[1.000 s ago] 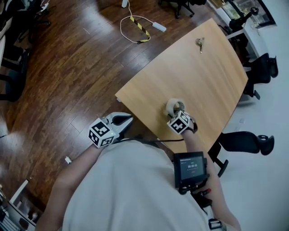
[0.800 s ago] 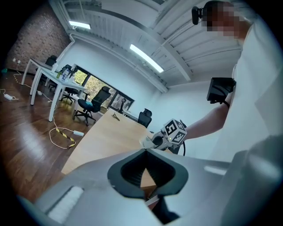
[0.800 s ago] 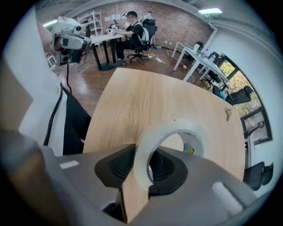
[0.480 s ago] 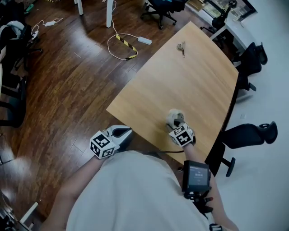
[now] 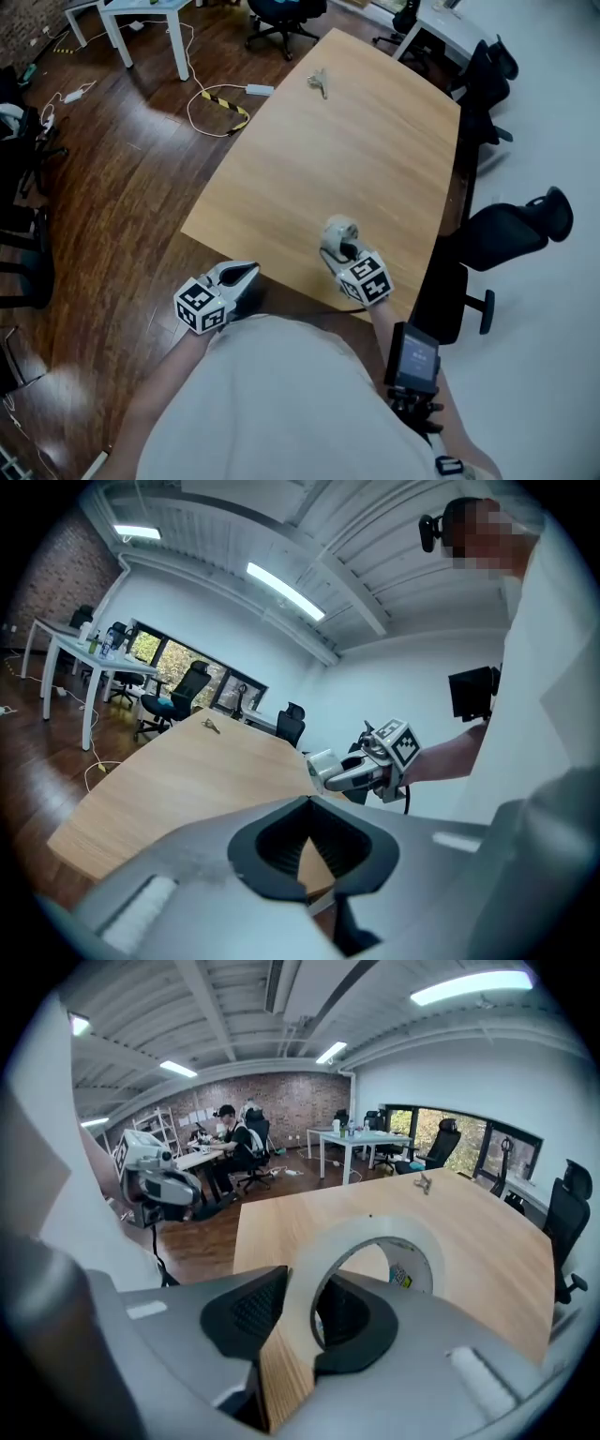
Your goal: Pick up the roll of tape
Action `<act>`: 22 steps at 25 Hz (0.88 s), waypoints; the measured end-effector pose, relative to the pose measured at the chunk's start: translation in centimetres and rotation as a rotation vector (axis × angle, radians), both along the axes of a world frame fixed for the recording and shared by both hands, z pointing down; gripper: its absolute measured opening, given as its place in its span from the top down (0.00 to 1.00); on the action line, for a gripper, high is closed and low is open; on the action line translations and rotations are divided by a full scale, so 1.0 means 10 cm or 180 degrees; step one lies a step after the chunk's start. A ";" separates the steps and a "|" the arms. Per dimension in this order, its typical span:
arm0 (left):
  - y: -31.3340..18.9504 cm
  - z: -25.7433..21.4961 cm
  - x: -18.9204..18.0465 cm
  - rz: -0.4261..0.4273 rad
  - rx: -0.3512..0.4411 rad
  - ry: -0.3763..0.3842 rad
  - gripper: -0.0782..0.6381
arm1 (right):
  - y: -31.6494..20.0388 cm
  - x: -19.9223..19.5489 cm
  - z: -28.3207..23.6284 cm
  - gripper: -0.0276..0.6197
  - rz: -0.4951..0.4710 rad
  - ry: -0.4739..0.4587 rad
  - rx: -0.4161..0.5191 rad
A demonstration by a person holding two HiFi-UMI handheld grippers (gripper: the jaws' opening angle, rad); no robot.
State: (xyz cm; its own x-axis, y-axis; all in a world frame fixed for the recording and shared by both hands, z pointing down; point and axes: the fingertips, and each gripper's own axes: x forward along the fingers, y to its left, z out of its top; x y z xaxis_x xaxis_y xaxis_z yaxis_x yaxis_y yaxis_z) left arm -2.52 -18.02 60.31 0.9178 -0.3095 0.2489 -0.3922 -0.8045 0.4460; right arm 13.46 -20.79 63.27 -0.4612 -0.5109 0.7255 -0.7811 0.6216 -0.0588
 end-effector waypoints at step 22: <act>1.05 -0.35 1.24 -0.0412 0.0300 -0.0045 0.88 | 1.11 0.91 -1.01 0.80 -0.0063 -0.1724 0.0805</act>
